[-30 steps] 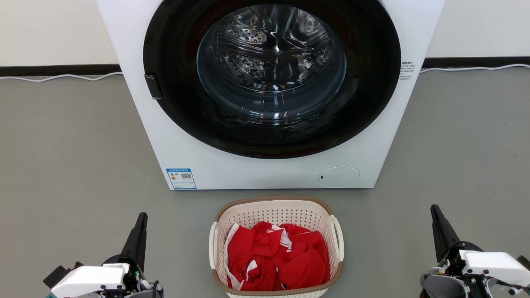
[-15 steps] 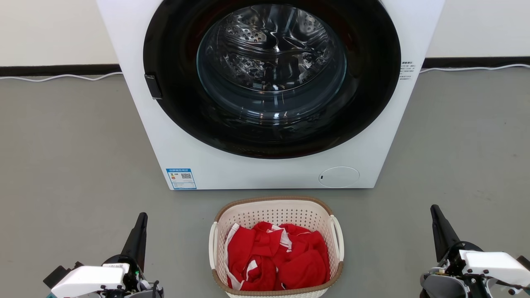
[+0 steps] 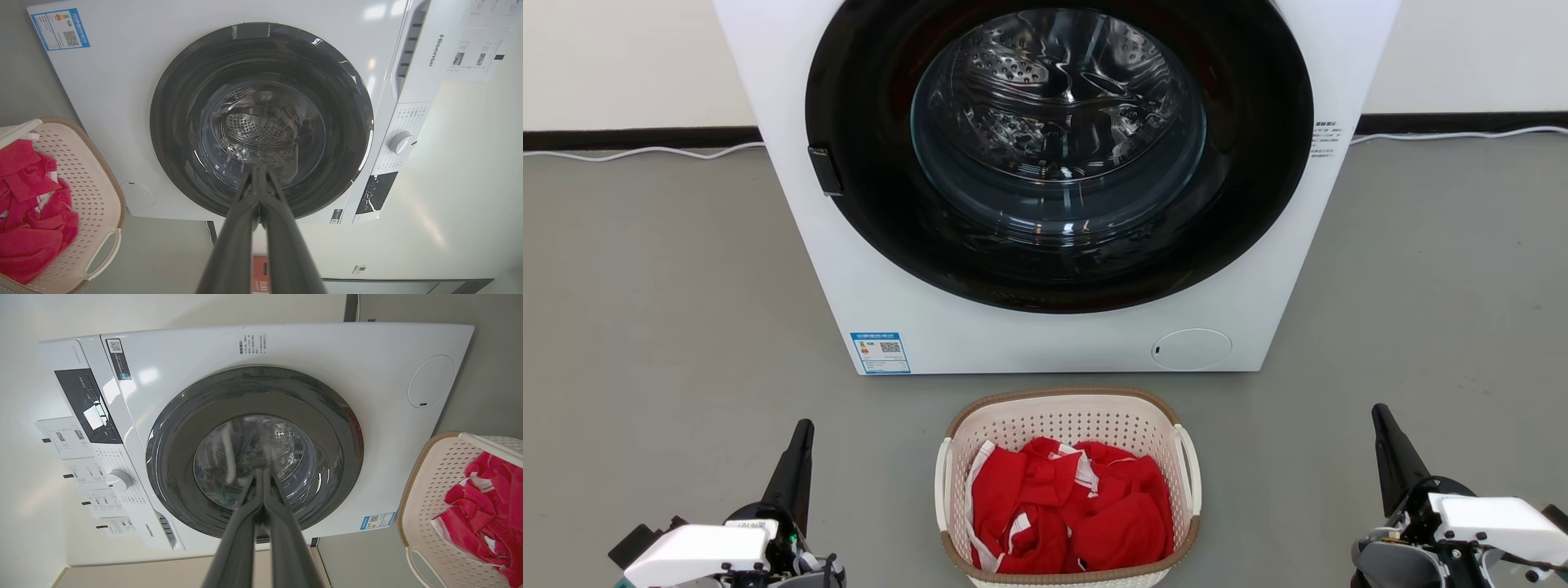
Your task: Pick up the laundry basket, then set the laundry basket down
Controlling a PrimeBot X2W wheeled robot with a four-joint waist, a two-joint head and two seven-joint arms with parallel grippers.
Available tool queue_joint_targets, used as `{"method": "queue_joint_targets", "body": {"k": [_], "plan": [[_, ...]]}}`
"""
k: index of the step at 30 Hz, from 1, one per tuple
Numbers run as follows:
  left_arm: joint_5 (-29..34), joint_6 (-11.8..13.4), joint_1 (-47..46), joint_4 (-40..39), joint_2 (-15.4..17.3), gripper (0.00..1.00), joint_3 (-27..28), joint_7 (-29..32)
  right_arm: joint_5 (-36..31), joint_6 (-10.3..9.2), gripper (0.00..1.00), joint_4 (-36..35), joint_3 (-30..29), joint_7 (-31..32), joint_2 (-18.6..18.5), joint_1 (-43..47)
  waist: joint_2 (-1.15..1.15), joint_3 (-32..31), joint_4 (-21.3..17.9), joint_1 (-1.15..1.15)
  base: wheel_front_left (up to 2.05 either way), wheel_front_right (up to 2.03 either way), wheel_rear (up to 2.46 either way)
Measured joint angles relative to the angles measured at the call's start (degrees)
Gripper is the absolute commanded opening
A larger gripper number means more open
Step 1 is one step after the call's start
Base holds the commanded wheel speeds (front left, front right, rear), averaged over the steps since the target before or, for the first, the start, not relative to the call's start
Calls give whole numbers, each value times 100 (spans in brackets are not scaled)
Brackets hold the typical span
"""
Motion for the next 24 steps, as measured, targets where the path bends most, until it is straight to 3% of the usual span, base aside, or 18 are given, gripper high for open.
{"method": "queue_joint_targets", "body": {"k": [24], "plan": [[0,0,0,-1,0,0,0,0,0,0,0,0,0,0,0,0,0,0,0,0,0,0,0]]}}
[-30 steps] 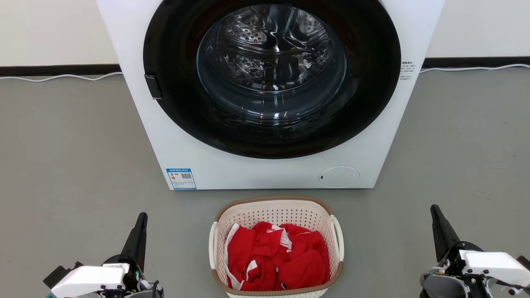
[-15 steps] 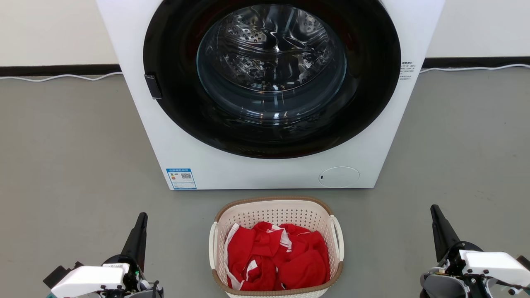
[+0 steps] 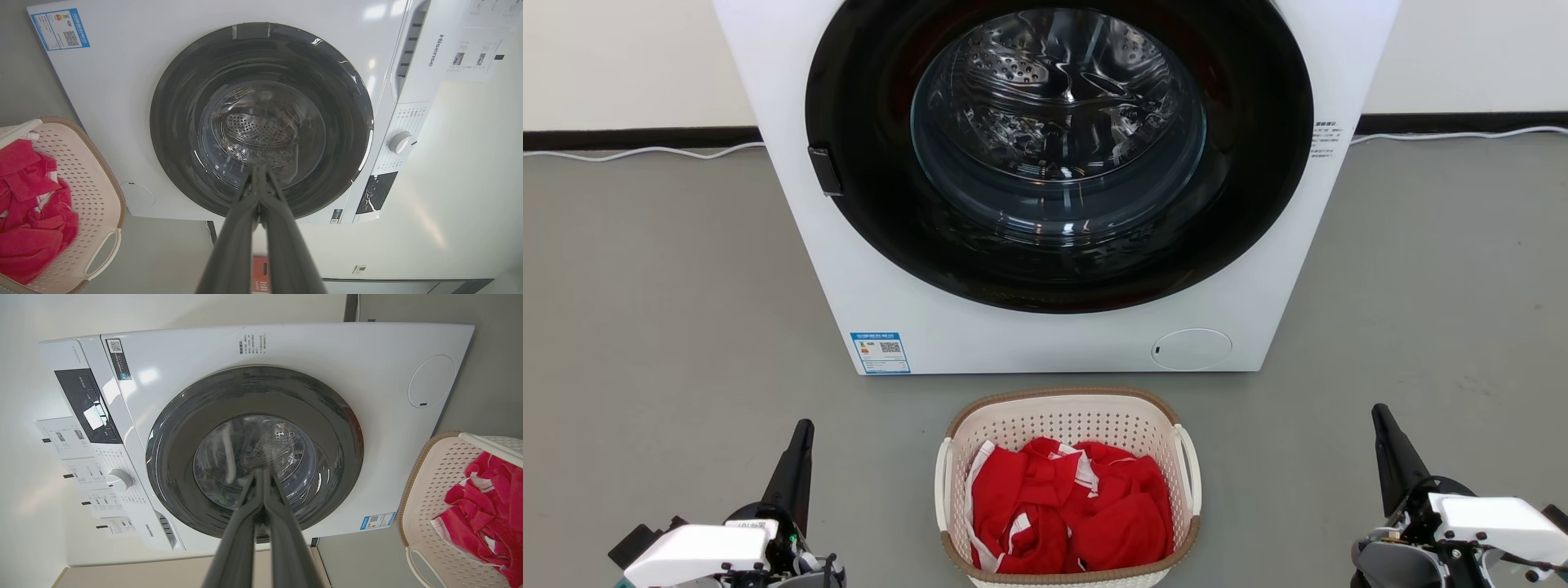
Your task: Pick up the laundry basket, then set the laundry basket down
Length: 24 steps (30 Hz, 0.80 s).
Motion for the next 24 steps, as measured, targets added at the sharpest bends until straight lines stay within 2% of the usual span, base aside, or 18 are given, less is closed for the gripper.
{"method": "queue_joint_targets", "body": {"k": [24], "plan": [[0,0,0,0,0,0,0,0,0,0,0,0,0,0,0,0,0,0,0,0,0,0,0]]}}
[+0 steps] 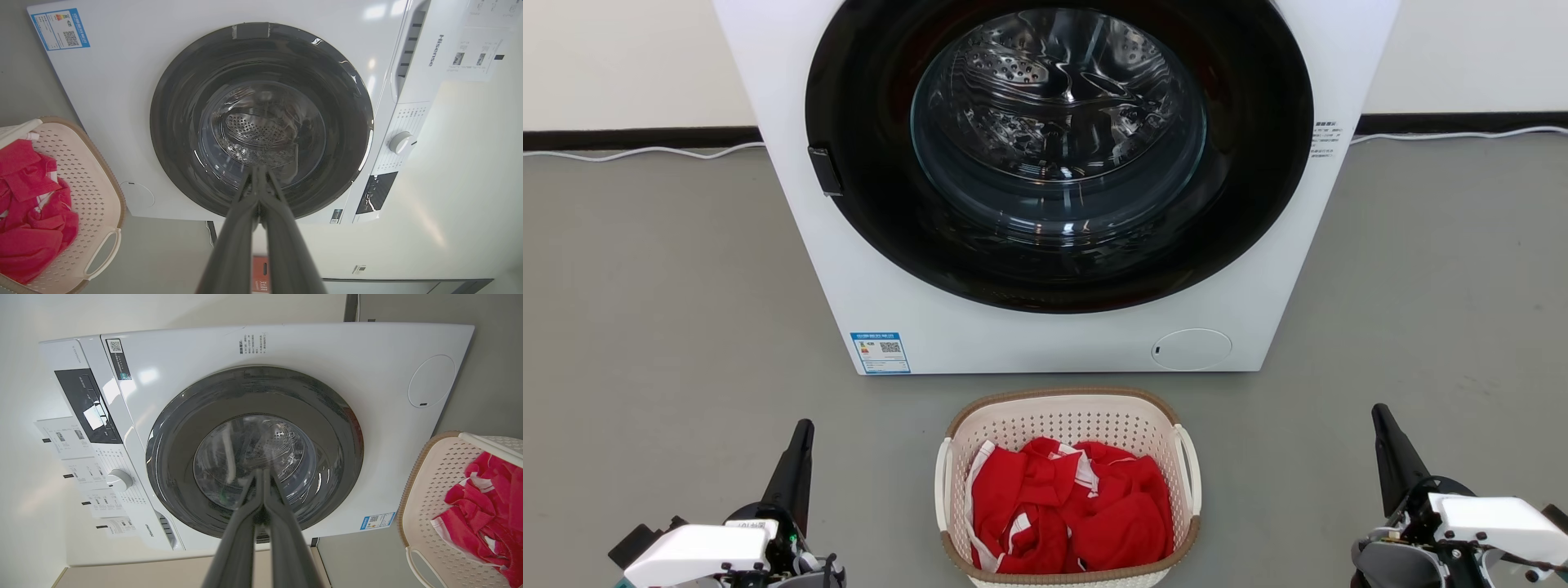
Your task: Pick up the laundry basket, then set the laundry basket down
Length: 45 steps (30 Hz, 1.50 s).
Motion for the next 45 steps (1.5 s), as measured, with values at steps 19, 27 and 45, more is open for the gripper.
{"method": "queue_joint_targets", "body": {"k": [19,27,45], "plan": [[0,0,0,0,0,0,0,0,0,0,0,0,0,0,0,0,0,0,0,0,0,0,0],[0,0,0,0,0,0,0,-1,0,0,0,0,0,0,0,0,0,0,0,0,0,0,0],[0,0,0,0,0,0,0,-1,0,0,0,0,0,0,0,0,0,0,0,0,0,0,0]]}}
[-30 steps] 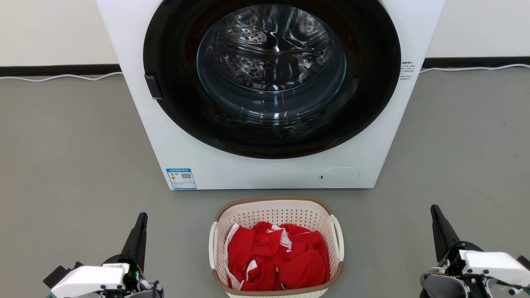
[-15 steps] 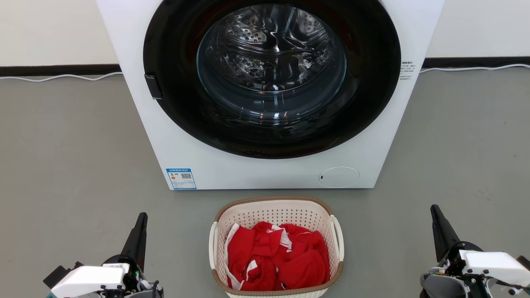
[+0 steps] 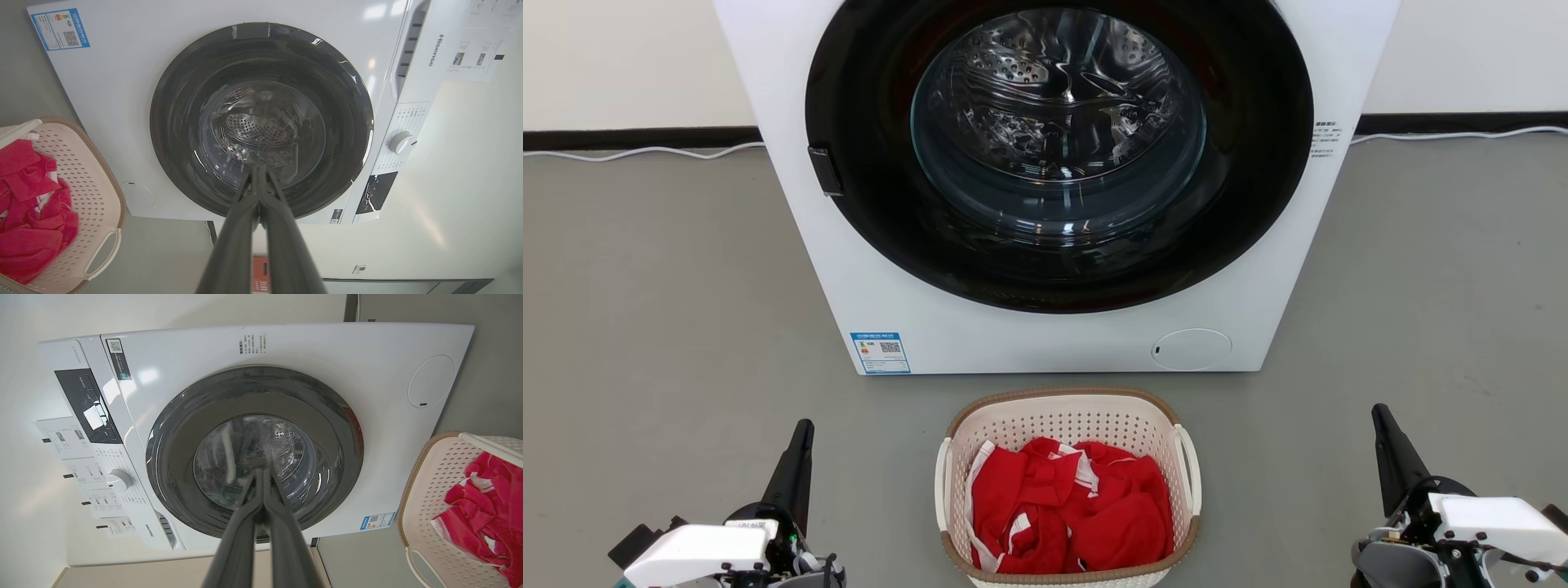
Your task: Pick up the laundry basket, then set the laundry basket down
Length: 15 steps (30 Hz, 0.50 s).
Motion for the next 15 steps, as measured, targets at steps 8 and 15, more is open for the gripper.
{"method": "queue_joint_targets", "body": {"k": [8,15], "plan": [[0,0,0,0,0,0,0,1,0,0,0,0,0,0,0,0,0,0,0,0,0,0,0],[0,0,0,0,0,0,0,1,0,0,0,0,0,0,0,0,0,0,0,0,0,0,0]]}}
